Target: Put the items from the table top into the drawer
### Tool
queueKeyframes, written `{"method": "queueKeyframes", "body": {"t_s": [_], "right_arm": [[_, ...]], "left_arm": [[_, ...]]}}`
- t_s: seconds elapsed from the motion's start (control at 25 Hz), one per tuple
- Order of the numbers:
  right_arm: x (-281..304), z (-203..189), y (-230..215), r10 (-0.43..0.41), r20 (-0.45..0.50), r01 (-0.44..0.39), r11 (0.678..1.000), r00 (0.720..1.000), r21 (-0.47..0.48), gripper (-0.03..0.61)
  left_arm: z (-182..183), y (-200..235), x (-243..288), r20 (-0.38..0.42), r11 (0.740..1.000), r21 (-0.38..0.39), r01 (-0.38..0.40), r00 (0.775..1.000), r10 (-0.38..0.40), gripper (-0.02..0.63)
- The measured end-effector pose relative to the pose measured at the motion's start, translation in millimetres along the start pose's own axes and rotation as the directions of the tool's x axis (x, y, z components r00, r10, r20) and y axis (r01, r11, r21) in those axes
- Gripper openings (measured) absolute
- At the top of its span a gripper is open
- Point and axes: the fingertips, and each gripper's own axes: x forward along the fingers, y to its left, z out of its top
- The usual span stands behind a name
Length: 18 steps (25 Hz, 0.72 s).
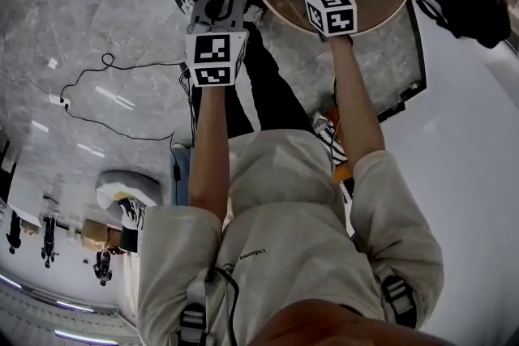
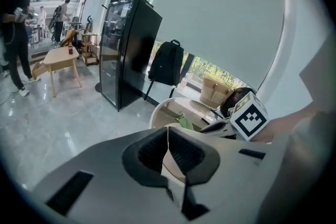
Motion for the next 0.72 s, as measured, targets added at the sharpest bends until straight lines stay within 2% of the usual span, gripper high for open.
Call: {"method": "queueKeyframes", "body": {"t_s": [0.08,0.24,0.36,0.52,0.72], "right_arm": [[16.3,-8.4,-7.2,0.004,-0.015,-0.004,1.000,1.000,0.010,0.074],[47.5,-14.9,-9.7,0.022,-0.054,-0.021,1.000,0.998,0.019,0.196],[64.3,-21.0,-6.3,0.050,-0.071,-0.050,0.999,0.996,0.002,0.250],[86.6,-36.1,-13.2,0.046,-0.113,-0.045,0.999,0.993,0.015,0.290],[110.5,-56.9,-14.6,0.015,-0.192,-0.003,0.998,0.981,0.063,0.295]], "left_arm": [[-10.7,4.3,7.9,-0.014,1.000,0.004,0.016,1.000,-0.016,0.021],[-25.7,20.2,16.6,-0.023,0.999,-0.015,0.045,0.999,-0.046,0.021],[-38.9,29.3,26.5,-0.035,0.997,-0.024,0.067,0.997,-0.068,0.021],[-44.5,44.5,40.8,-0.032,0.997,-0.028,0.076,0.997,-0.077,0.021],[-54.0,65.2,46.5,-0.039,0.996,-0.036,0.080,0.996,-0.082,0.021]]}}
